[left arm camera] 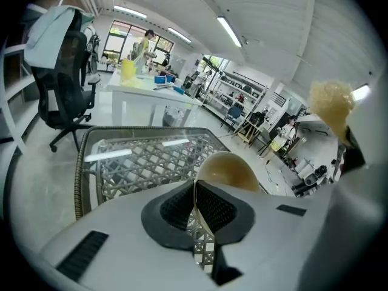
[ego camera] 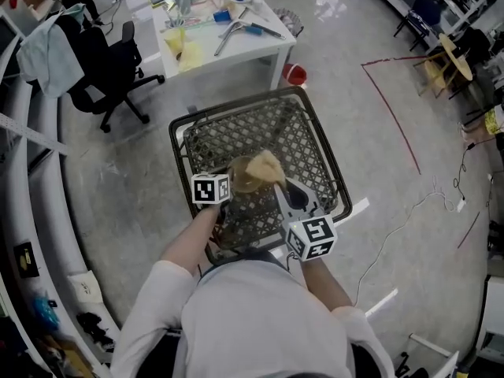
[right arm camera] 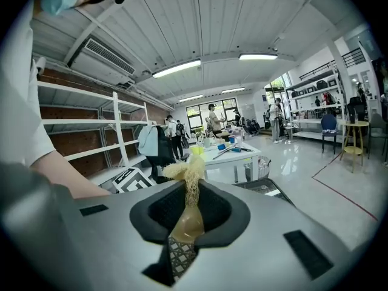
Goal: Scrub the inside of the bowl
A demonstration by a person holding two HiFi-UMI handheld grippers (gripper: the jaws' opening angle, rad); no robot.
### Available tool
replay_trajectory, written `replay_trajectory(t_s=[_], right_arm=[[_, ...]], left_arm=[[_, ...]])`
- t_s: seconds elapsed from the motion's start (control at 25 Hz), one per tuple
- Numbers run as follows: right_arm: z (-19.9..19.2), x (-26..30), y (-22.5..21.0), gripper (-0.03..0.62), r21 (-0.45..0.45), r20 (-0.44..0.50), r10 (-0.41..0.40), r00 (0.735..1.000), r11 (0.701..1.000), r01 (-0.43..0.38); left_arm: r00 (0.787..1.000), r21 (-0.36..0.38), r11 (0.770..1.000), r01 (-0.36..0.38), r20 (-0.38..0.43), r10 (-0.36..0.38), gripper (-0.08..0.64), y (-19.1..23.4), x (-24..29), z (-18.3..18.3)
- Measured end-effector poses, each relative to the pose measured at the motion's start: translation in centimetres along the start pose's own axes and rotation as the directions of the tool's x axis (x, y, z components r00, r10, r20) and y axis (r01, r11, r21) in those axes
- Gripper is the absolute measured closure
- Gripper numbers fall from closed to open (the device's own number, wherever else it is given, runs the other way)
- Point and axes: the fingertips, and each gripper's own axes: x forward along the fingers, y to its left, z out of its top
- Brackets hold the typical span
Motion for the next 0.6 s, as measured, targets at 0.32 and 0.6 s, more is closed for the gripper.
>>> replay_trajectory(t_s=[0.32,0.6], right_arm=[[0.6,-2.2,3.0,0.523,-0.018,0.045,-0.022,0.999,1.0,0.023],[0.2,-4.4,4.8,0.523,-0.034,0.072,-0.057,0.996,0.998,0.059]], left_arm=[[0.996,0.09,0.996,0.025,0.082,-0.032,0.517,-2.0,-4.3,1.5],[0.986,0.179,0.982,0.066,0.14,-0.092,0.517,-4.8,-7.9,2.2]])
